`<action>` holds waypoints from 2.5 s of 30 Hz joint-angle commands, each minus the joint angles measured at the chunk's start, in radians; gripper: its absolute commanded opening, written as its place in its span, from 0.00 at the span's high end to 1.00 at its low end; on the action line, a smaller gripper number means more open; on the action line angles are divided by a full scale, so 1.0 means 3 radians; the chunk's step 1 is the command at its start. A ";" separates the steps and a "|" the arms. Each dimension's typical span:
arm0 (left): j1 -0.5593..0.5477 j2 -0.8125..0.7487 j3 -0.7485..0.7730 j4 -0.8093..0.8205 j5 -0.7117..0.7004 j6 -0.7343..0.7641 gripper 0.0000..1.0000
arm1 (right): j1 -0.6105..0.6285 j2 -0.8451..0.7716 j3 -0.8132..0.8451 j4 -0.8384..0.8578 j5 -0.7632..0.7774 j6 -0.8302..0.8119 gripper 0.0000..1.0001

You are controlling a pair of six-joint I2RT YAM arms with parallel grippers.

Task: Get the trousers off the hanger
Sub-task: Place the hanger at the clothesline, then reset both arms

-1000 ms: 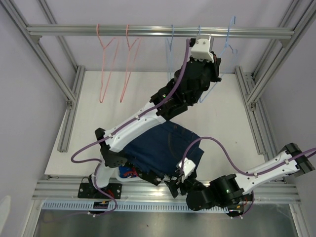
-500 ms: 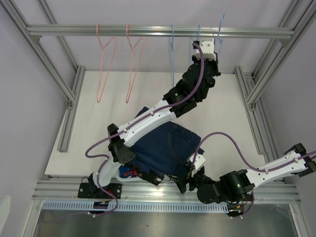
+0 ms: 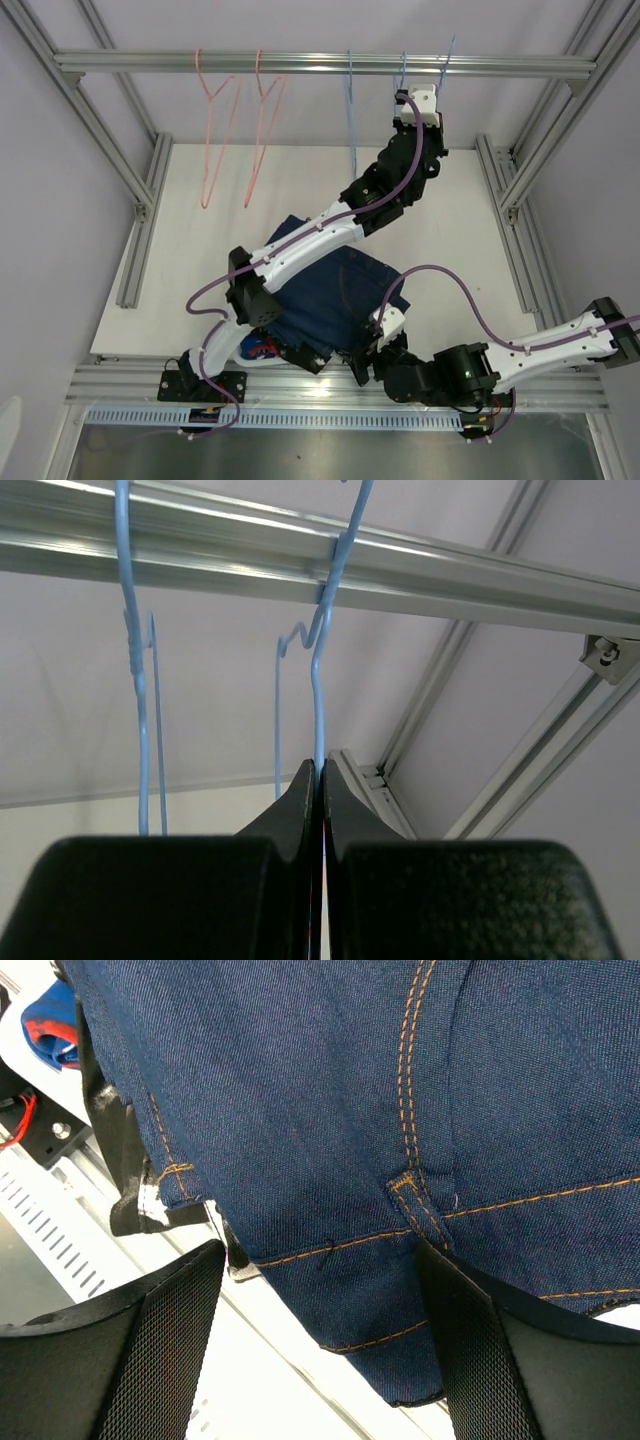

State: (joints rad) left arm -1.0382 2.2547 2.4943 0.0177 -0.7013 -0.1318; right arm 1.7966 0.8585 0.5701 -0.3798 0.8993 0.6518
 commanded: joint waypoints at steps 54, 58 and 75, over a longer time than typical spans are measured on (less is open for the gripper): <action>-0.0799 -0.2717 -0.1503 -0.0688 -0.0060 0.0945 0.01 | 0.0224 0.0354 0.0926 -0.0635 0.0193 -0.0193 0.14; -0.0799 -0.3270 -0.2206 -0.0898 -0.0341 0.1083 0.00 | 0.0199 0.0406 0.1569 -0.0897 0.0361 -0.0555 0.12; -0.0681 -0.5736 -0.5312 0.0120 -0.0893 0.1472 0.00 | -0.0982 0.0053 0.1817 0.0135 0.1287 -0.2794 0.05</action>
State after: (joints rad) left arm -1.2480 0.5564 0.9398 0.0174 -0.9073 0.2737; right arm 1.5635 0.9123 1.1442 -0.4561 1.2175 0.0097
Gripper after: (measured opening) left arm 0.994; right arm 0.940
